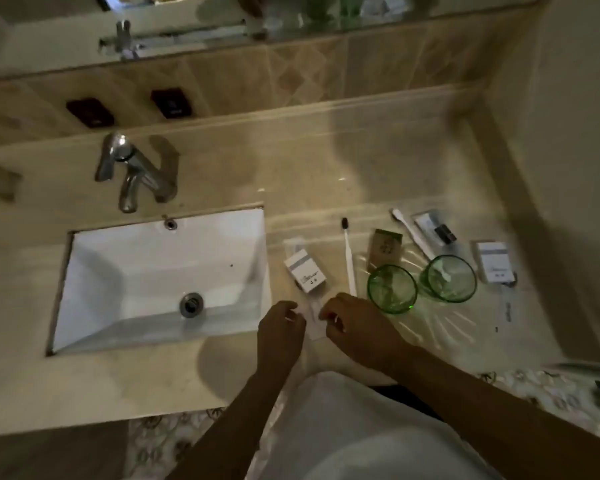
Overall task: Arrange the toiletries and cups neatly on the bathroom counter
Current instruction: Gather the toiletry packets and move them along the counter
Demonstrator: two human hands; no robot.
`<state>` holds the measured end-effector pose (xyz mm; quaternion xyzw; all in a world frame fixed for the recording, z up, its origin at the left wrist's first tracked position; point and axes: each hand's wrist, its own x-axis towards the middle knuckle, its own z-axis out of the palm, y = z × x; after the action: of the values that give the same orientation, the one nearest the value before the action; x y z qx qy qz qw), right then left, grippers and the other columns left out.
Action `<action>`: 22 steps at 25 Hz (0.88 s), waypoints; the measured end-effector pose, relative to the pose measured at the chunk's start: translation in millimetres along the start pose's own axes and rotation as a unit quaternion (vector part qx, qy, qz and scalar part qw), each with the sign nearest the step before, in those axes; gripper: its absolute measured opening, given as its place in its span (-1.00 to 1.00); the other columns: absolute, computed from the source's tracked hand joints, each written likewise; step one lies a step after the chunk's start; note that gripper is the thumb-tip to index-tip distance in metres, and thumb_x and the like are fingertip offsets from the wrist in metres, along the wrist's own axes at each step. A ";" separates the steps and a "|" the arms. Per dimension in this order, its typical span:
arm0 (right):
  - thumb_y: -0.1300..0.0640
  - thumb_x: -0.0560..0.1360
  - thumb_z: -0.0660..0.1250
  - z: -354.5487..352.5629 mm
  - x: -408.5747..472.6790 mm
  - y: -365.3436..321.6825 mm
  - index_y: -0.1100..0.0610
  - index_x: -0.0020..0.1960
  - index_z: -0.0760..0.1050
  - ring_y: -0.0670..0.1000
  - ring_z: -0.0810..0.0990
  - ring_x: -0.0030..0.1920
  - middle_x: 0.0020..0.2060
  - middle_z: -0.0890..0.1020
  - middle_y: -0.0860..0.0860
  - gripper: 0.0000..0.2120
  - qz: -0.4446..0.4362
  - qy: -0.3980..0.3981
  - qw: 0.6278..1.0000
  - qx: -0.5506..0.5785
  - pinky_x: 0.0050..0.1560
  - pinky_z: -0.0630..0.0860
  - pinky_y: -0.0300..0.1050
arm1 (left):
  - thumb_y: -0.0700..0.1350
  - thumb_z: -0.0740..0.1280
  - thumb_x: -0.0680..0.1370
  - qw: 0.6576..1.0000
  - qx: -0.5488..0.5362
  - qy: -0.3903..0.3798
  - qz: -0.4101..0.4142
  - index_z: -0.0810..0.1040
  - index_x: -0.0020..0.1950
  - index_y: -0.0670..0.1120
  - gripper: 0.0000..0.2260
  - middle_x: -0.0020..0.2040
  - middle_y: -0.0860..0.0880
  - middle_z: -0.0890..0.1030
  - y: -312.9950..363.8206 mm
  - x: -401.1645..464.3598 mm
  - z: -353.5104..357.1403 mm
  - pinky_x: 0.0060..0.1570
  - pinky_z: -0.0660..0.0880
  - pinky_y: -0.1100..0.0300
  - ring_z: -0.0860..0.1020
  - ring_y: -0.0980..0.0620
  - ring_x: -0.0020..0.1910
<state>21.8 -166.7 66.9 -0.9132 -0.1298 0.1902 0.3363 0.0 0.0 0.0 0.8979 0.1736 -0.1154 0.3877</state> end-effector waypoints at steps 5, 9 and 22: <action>0.17 0.51 0.29 17.4 69.7 -7.3 0.10 0.29 0.45 0.13 0.43 0.21 0.25 0.42 0.11 -0.65 -0.021 -0.037 0.988 -0.147 0.09 0.49 -0.01 | 0.05 0.37 0.56 0.998 0.002 0.009 -0.070 0.55 0.19 -0.05 -0.73 0.01 0.01 0.65 14.7 3.4 12.9 0.00 0.57 0.16 0.62 0.04 -0.07; 0.04 0.55 0.23 11.5 98.6 3.1 0.07 0.37 0.42 0.18 0.37 0.25 0.36 0.35 0.14 -0.60 -0.082 -0.076 0.958 -0.263 0.14 0.47 0.07 | 0.07 0.32 0.58 0.995 0.027 0.038 -0.093 0.50 0.12 0.02 -0.81 0.00 0.03 0.62 25.9 0.4 27.1 -0.06 0.55 0.15 0.62 0.01 -0.09; 0.05 0.50 0.25 -19.8 113.3 25.6 0.10 0.11 0.51 0.06 0.46 0.04 0.07 0.49 0.07 -0.77 0.006 -0.100 0.968 -0.228 0.00 0.50 -0.03 | -0.05 0.43 0.49 0.989 0.003 0.045 -0.141 0.43 0.21 -0.04 -0.66 0.08 -0.03 0.58 30.0 11.4 36.0 0.05 0.57 0.09 0.61 -0.05 0.01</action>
<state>134.4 -155.4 34.4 -0.9428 -0.1970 0.2484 0.1032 19.9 -43.1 -8.4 0.8698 0.3152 -0.1289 0.3571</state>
